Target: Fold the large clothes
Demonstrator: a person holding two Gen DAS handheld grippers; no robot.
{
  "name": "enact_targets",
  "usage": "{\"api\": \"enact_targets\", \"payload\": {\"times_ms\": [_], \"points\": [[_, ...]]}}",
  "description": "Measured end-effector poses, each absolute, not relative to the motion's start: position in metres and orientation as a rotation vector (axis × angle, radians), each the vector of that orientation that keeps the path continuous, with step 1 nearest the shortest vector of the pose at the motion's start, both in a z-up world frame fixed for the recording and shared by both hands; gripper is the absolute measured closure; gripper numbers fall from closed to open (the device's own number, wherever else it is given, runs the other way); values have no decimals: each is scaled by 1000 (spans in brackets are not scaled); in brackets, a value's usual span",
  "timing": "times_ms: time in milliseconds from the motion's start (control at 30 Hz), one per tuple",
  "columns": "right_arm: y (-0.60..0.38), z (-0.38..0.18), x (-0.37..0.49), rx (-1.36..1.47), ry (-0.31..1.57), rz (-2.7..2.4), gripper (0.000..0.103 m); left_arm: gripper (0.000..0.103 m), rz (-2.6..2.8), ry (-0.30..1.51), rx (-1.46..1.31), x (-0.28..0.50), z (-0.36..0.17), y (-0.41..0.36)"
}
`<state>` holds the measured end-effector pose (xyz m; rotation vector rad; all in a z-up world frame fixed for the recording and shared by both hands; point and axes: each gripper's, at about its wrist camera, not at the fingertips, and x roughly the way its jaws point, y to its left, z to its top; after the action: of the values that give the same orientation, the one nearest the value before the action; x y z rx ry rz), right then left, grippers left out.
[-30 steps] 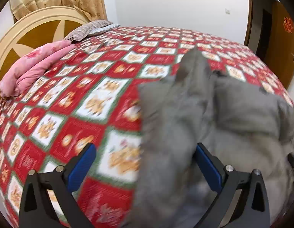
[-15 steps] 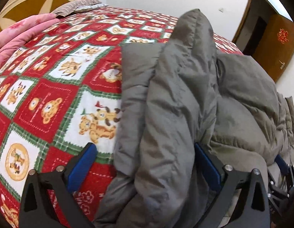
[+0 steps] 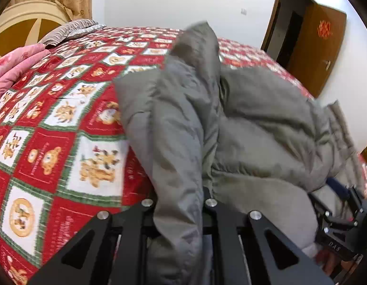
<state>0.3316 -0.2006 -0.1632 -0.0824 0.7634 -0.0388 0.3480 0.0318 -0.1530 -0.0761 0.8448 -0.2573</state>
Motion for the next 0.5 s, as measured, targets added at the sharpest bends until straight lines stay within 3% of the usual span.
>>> {"api": "enact_targets", "payload": {"times_ms": [267, 500], "points": [[-268, -117, 277, 34, 589, -173, 24, 92, -240, 734, 2, 326, -108, 65], [-265, -156, 293, -24, 773, -136, 24, 92, -165, 697, 41, 314, -78, 98]]}}
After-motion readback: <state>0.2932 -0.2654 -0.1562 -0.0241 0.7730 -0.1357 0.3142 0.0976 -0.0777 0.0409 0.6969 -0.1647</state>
